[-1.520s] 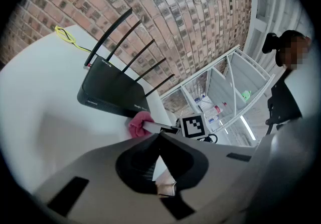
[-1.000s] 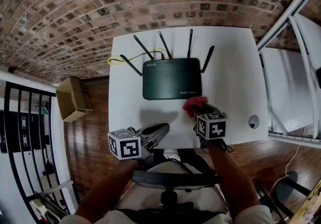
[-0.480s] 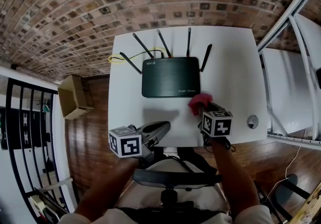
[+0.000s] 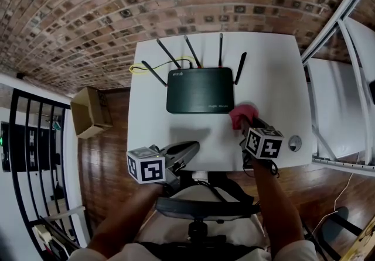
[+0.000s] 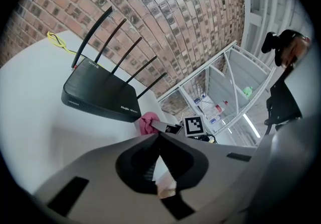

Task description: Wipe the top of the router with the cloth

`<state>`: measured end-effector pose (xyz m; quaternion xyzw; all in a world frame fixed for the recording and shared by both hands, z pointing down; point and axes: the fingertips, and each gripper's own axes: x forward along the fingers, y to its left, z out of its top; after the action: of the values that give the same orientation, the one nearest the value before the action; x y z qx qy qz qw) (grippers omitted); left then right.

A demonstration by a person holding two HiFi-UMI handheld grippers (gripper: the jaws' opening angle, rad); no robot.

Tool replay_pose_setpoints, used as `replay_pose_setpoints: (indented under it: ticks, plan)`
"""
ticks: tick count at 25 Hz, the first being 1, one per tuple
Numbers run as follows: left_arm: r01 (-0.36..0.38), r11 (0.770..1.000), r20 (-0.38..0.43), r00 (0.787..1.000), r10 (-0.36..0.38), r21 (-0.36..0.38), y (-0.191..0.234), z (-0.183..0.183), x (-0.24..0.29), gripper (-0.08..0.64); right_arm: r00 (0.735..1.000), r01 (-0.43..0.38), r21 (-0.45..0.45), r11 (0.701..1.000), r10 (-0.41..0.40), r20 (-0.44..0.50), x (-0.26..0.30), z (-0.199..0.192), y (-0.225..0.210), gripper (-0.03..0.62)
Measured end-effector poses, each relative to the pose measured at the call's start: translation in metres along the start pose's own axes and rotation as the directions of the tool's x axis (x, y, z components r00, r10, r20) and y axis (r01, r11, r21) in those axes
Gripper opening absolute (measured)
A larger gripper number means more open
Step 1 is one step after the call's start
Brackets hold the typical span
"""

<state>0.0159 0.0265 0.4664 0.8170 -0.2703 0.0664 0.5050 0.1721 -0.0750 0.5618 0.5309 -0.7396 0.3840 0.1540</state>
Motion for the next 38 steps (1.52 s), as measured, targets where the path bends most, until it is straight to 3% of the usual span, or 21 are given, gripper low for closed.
replay_pose_setpoints:
  ticks: [13,19,26,31,38]
  plan:
    - [0.042,0.999,0.117,0.992,-0.043,0.014,-0.036,0.021,-0.001,0.009,0.981,-0.134,0.094,0.986,0.119,0.152,-0.045,0.040,-0.007,0.103]
    - [0.063,0.998,0.171,0.983,-0.060,-0.010,-0.043,0.024,-0.014,0.009,0.959,-0.224,0.153,0.963,0.189,0.213,-0.059,0.049,0.000,0.103]
    - [0.099,0.995,0.221,0.970,-0.099,0.010,-0.046,0.033,-0.031,0.009,0.930,-0.297,0.143,0.944,0.252,0.267,-0.085,0.054,0.021,0.104]
    - [0.154,0.988,0.204,0.967,-0.154,0.014,-0.053,0.031,-0.030,0.009,0.927,-0.286,0.136,0.949,0.237,0.292,-0.111,0.051,0.025,0.106]
    - [0.221,0.975,0.144,0.964,-0.223,0.031,-0.056,0.021,-0.043,0.009,0.940,-0.197,0.118,0.973,0.153,0.306,-0.133,0.035,0.038,0.104]
